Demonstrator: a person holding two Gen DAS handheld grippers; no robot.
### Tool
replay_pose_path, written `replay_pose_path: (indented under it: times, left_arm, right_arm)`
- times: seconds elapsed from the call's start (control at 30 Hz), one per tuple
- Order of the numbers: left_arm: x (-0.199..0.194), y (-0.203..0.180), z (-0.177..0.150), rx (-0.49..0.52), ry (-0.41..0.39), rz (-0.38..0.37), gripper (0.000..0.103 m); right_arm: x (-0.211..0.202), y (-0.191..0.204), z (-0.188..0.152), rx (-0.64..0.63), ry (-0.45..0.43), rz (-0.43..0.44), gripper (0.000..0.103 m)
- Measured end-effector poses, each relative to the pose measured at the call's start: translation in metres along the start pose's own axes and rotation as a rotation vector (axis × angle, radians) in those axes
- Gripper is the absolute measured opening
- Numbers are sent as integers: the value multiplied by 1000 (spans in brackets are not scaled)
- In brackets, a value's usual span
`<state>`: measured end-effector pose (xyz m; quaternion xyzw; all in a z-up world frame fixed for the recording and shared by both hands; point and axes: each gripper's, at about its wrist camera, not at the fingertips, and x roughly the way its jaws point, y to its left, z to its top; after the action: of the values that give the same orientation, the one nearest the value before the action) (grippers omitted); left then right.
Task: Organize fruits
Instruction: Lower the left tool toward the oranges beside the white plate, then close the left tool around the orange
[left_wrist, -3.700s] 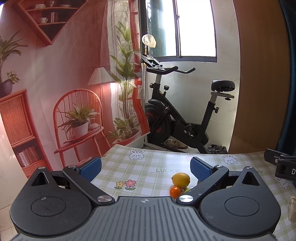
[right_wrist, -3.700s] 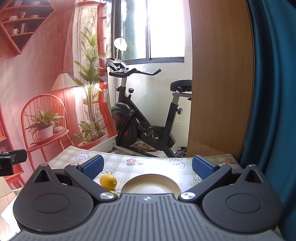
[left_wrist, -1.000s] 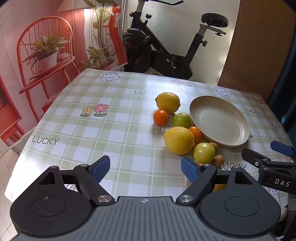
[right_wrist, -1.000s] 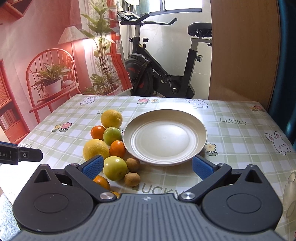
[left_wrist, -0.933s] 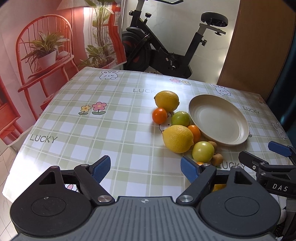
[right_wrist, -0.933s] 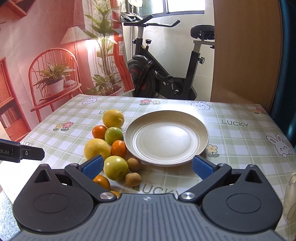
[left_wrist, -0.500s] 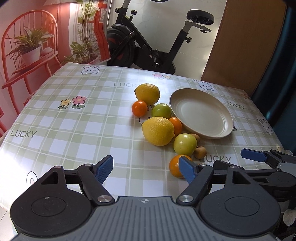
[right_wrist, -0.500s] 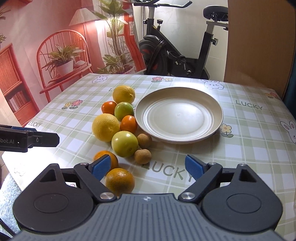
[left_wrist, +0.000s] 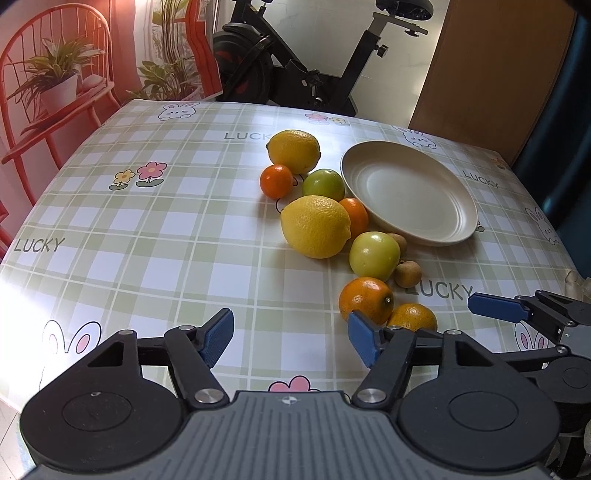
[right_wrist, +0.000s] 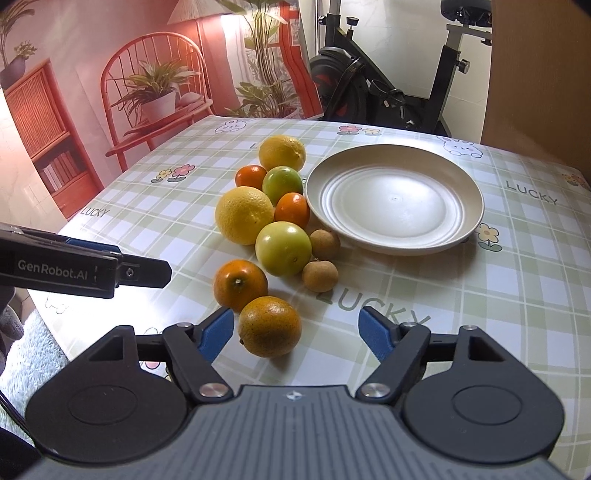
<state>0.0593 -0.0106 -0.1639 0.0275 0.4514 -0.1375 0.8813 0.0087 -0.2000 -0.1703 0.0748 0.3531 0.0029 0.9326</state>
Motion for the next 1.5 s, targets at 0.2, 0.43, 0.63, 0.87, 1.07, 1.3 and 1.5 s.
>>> replay_pose_path:
  times: [0.2, 0.43, 0.63, 0.87, 1.07, 1.3, 1.5]
  left_arm:
    - [2, -8, -4, 46, 10, -16, 62]
    - [0, -10, -6, 48, 10, -71, 55]
    - [4, -13, -8, 40, 24, -149, 52]
    - [7, -18, -8, 46, 42, -176, 48]
    - [8, -18, -1, 7, 63, -262, 35]
    - [16, -29, 4, 1, 93, -332, 31]
    - [27, -35, 7, -19, 120, -353, 30]
  right_arm:
    - [2, -1, -1, 17, 17, -10, 78]
    - [5, -9, -3, 53, 48, 0, 78]
    - [4, 1, -5, 4, 51, 40, 73]
    - [5, 4, -8, -59, 45, 51, 59]
    - [6, 5, -9, -97, 38, 72, 55]
    - [7, 6, -13, -105, 36, 95, 50]
    - [9, 4, -13, -99, 25, 93, 41]
